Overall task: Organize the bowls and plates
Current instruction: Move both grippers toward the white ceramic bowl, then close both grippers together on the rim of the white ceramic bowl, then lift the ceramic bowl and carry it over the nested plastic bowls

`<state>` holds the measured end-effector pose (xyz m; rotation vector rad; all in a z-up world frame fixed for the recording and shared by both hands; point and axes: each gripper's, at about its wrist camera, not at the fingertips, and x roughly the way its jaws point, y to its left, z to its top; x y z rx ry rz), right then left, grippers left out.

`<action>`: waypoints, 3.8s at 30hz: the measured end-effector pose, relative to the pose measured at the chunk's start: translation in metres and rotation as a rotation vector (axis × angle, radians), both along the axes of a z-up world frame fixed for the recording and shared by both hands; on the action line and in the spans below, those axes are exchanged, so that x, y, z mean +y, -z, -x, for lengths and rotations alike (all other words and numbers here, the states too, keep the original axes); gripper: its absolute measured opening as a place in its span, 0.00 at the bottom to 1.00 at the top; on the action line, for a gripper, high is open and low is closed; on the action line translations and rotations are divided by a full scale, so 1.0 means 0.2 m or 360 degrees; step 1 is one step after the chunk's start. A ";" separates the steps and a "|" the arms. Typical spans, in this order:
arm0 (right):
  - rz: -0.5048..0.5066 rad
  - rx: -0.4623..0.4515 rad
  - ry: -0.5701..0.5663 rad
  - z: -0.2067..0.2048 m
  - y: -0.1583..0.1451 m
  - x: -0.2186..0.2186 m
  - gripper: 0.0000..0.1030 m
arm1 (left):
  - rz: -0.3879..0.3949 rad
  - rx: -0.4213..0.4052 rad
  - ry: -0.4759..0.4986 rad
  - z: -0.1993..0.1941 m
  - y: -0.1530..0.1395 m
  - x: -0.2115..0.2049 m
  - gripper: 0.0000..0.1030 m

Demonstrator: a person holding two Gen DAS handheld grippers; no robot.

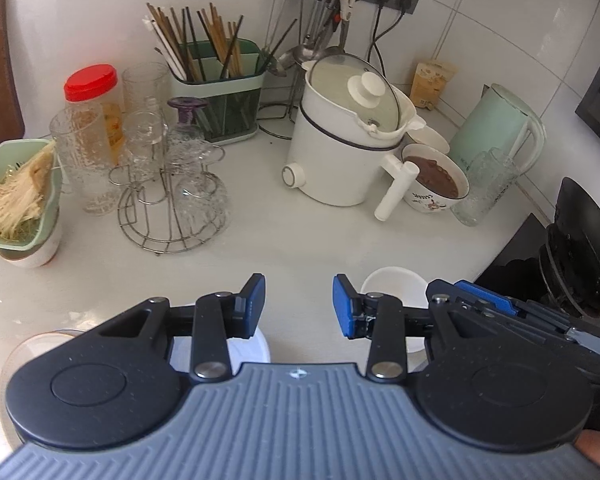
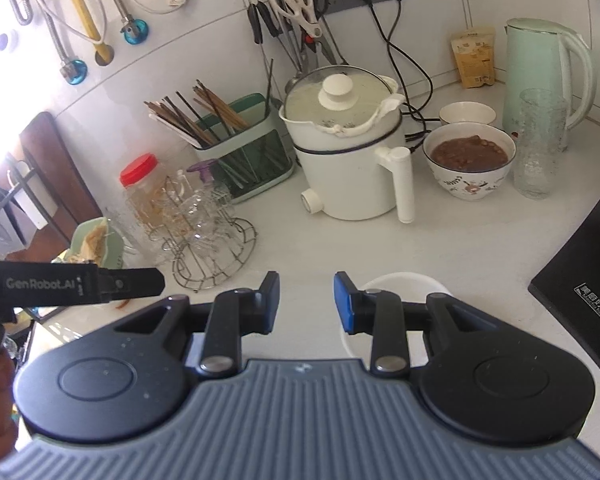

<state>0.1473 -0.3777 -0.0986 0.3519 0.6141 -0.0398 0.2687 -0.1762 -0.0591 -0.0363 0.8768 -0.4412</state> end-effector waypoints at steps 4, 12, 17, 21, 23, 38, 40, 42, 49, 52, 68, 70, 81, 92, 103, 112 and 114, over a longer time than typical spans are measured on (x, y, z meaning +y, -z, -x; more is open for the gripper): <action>0.0024 0.0004 0.0024 0.01 0.02 -0.05 0.33 | 0.0002 0.0011 0.0019 0.00 0.04 -0.06 0.41; 0.0083 0.0040 0.0099 0.04 0.08 -0.16 0.33 | -0.0011 0.0064 0.0067 -0.04 0.15 -0.18 0.41; 0.0094 0.0068 0.0136 0.03 0.13 -0.19 0.33 | -0.0057 0.0099 0.0099 -0.07 0.22 -0.25 0.43; 0.0086 0.0095 0.0164 0.02 0.18 -0.21 0.33 | -0.0093 0.0128 0.0118 -0.12 0.28 -0.29 0.45; 0.0078 0.0116 0.0188 0.01 0.20 -0.22 0.38 | -0.0090 0.0151 0.0124 -0.15 0.31 -0.30 0.46; 0.0036 0.0149 0.0315 -0.07 0.38 -0.33 0.65 | 0.0033 0.0373 0.0165 -0.39 0.58 -0.47 0.61; 0.0013 0.0188 0.0344 -0.09 0.42 -0.35 0.65 | 0.0066 0.0424 0.0183 -0.42 0.63 -0.50 0.61; -0.0047 0.0230 0.0362 -0.11 0.47 -0.38 0.61 | 0.0063 0.0459 0.0194 -0.43 0.66 -0.53 0.61; -0.0180 0.0358 0.0399 -0.14 0.60 -0.43 0.37 | 0.0032 0.0465 0.0239 -0.45 0.73 -0.62 0.56; -0.0200 0.0368 0.0383 -0.15 0.62 -0.43 0.31 | 0.0010 0.0452 0.0258 -0.45 0.74 -0.64 0.45; -0.0262 0.0411 0.0301 -0.18 0.65 -0.39 0.13 | 0.0091 0.0554 0.0231 -0.44 0.78 -0.59 0.12; -0.0269 0.0409 0.0296 -0.17 0.64 -0.38 0.13 | 0.0109 0.0560 0.0221 -0.43 0.76 -0.58 0.12; -0.0287 0.0353 0.0276 -0.13 0.52 -0.37 0.13 | 0.0182 0.0533 0.0201 -0.38 0.63 -0.48 0.12; -0.0318 0.0264 0.0236 -0.10 0.37 -0.33 0.13 | 0.0233 0.0472 0.0146 -0.31 0.44 -0.37 0.12; -0.0361 0.0195 0.0128 -0.11 0.23 -0.24 0.13 | 0.0257 0.0428 0.0063 -0.27 0.31 -0.22 0.13; -0.0395 0.0173 0.0052 -0.13 0.15 -0.16 0.13 | 0.0334 0.0403 0.0002 -0.24 0.22 -0.04 0.13; -0.0401 0.0176 0.0033 -0.14 0.14 -0.14 0.13 | 0.0367 0.0409 -0.0026 -0.23 0.21 0.00 0.13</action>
